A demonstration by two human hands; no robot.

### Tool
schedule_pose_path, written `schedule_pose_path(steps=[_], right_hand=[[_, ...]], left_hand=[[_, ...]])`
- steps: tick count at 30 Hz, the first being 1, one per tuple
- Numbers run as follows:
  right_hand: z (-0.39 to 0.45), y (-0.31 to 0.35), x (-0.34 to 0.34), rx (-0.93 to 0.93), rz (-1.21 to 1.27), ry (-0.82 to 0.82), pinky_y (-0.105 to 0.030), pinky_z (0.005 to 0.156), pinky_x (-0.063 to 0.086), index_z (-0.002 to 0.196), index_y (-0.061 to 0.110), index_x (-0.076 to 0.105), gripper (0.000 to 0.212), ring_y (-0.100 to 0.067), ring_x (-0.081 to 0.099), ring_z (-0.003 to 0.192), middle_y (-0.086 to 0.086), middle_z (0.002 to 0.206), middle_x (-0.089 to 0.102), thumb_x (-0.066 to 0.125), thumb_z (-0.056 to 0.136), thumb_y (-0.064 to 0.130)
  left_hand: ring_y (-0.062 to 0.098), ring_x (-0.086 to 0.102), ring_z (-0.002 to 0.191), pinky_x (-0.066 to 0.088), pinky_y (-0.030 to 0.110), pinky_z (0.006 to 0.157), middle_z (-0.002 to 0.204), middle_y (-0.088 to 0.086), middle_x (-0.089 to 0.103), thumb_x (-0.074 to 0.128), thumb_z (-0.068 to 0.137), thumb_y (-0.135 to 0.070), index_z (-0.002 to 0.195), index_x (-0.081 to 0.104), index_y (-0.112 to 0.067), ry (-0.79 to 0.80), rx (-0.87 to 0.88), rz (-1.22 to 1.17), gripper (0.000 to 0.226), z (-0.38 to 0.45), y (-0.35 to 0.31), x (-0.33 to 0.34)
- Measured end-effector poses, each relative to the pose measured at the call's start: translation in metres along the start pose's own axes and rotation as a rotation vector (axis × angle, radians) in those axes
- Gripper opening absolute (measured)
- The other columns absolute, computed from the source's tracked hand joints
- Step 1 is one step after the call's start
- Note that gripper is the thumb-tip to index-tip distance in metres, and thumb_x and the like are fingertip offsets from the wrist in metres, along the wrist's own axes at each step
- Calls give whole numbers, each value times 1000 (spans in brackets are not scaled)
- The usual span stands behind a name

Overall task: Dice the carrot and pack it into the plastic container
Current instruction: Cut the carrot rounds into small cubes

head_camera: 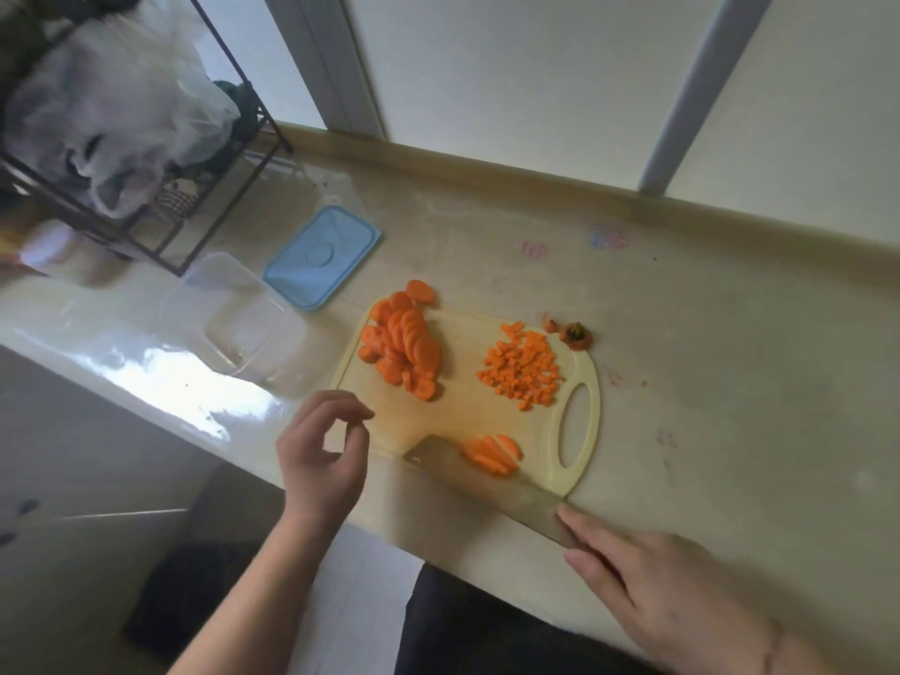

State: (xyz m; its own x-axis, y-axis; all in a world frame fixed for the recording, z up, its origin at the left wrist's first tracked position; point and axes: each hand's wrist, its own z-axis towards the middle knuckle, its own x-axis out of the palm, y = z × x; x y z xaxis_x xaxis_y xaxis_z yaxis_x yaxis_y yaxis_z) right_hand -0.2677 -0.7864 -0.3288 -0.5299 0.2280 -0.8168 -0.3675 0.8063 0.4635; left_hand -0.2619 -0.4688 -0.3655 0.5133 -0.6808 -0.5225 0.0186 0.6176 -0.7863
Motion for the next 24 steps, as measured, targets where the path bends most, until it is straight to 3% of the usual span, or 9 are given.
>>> schedule_pose_path(steps=[2, 4, 6, 8, 15, 20, 24], right_hand=[[3, -1, -2, -38, -164, -13, -33, 59, 54, 140, 50, 36, 77, -13, 67, 69, 8, 87, 71, -13, 85, 72], [4, 0, -3, -10, -273, 9, -32, 34, 41, 125, 37, 61, 68, -16, 54, 38, 4, 55, 62, 6, 96, 64], [5, 2, 0, -60, -348, -91, -27, 29, 32, 116, 30, 69, 66, -20, 45, 28, -1, 44, 52, 12, 99, 58], [6, 6, -2, -104, -395, -185, -27, 28, 29, 113, 28, 71, 68, -23, 42, 26, -5, 40, 48, 11, 100, 57], [6, 22, 2, -60, -440, -221, -26, 29, 30, 110, 27, 73, 70, -24, 41, 26, -2, 39, 46, 10, 100, 56], [2, 27, 7, -33, -438, -203, -27, 28, 32, 110, 28, 73, 69, -25, 43, 25, -2, 39, 48, 11, 100, 56], [-14, 20, 4, 38, -412, -149, -29, 26, 32, 112, 30, 72, 67, -24, 43, 25, -4, 39, 47, 13, 98, 59]], left_hand=[[13, 63, 81, 51, 25, 74, 90, -8, 68, 59, 79, -10, 86, 72, -16, 268, 39, -32, 15, 31, -14, -6], [10, 62, 84, 50, 23, 76, 97, -7, 69, 67, 82, -18, 101, 75, -16, 684, 111, 55, 21, 53, -25, 2], [8, 60, 90, 51, 24, 81, 108, -4, 67, 69, 88, -29, 114, 73, -17, 1022, 243, 230, 29, 61, -29, 21], [15, 61, 95, 53, 34, 85, 113, -2, 65, 70, 92, -32, 119, 71, -17, 1178, 303, 330, 31, 60, -26, 38], [20, 62, 88, 54, 41, 80, 102, 1, 67, 69, 93, -30, 106, 75, -16, 1259, 368, 272, 20, 58, -15, 56], [21, 60, 93, 49, 27, 82, 102, 6, 67, 67, 93, -19, 104, 75, -9, 1256, 453, 204, 17, 59, -16, 61], [27, 55, 95, 49, 42, 82, 101, 6, 65, 50, 97, -36, 104, 71, -10, 1250, 569, 282, 35, 66, -13, 74]])
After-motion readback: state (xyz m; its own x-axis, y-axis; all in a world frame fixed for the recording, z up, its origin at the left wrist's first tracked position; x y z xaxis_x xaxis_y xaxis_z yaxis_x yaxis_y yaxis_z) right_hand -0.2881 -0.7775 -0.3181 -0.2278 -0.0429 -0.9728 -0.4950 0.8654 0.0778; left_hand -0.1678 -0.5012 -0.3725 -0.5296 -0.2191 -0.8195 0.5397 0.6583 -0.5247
